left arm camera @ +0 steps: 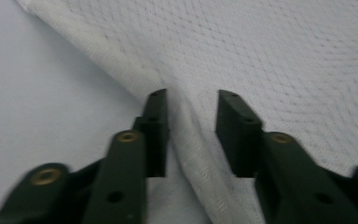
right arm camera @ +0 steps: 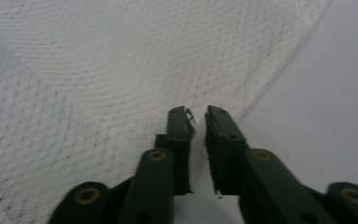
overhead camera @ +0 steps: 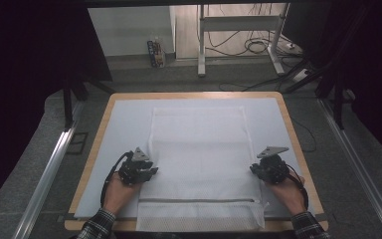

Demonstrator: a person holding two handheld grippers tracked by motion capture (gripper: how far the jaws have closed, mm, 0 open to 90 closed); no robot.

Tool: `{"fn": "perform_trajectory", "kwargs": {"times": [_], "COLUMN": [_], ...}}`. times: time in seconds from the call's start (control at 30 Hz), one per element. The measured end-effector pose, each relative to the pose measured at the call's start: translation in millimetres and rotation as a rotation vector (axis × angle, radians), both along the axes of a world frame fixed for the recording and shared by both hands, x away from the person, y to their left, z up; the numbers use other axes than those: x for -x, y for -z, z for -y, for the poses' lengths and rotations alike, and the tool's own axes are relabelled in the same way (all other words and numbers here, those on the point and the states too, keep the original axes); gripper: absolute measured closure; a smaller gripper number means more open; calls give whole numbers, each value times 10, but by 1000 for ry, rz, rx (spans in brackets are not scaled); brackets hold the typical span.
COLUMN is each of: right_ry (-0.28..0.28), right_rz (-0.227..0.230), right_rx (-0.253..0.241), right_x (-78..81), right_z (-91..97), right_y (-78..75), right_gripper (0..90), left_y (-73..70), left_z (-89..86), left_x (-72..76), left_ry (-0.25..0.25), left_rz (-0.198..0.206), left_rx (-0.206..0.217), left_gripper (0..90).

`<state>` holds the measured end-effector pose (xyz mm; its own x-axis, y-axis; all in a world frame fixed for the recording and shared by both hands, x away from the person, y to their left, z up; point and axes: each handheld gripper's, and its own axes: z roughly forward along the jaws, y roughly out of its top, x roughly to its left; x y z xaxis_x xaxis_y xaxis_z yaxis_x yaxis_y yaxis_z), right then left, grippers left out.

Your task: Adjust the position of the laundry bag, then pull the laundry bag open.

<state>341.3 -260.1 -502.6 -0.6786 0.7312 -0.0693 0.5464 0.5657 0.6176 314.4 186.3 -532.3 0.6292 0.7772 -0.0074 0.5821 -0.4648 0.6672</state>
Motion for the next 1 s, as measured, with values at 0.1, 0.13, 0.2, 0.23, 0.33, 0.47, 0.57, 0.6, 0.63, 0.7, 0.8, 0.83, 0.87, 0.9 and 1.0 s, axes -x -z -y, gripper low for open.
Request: {"fn": "perform_trajectory", "kwargs": {"times": [0.1, 0.13, 0.2, 0.23, 0.33, 0.47, 0.57, 0.6, 0.63, 0.7, 0.8, 0.83, 0.87, 0.9, 1.0], "right_ry": [-4, -8, -14, -15, -15, -13, -14, -15, -15, -17, -18, -17, -18, -18, -20], "right_rz": [6, 9, 16, 21, 37, 35, 35, 35, 36, 38, 33, 34, 34, 33, 34], "right_rx": [-14, -17, -32, -42, -68, -71, -75, -76, -75, -73, -73, -72, -72, -72, -74], "right_x": [-10, -19, -34, -43, -80, -91, -90, -90, -90, -93, -96, -96, -96, -96, -96], "right_z": [3, 5, 6, 7, 23, 37, 43, 43, 42, 40, 38, 37, 37, 37, 36], "right_y": [13, 19, 29, 34, 59, 72, 73, 72, 71, 70, 77, 78, 78, 77, 78], "right_gripper": [561, 508, 385, 322, 206, 184, 172, 170, 167, 161, 156, 155, 154, 155, 152], "left_y": [-5, -3, 8, 10, -2, -34, -23, -17, -13, -4, -5, -4, -7, -8, -7], "left_z": [-10, -17, -42, -59, -99, -124, -107, -98, -91, -81, -85, -86, -91, -95, -102], "left_x": [8, 13, 13, 15, 26, 30, 31, 30, 28, 28, 30, 31, 32, 33, 30], "left_ry": [4, 3, -1, -1, 13, 7, 11, 14, 20, 28, 28, 25, 25, 23, 17], "left_rz": [12, 7, -2, -1, 17, 30, 36, 39, 37, 36, 44, 49, 52, 56, 61], "left_rx": [-11, -8, -3, 1, -13, 21, 10, 3, -5, -10, -13, -10, -13, -14, -11], "left_gripper": [407, 365, 237, 188, 59, 55, 47, 45, 46, 46, 46, 45, 45, 44, 44]}}
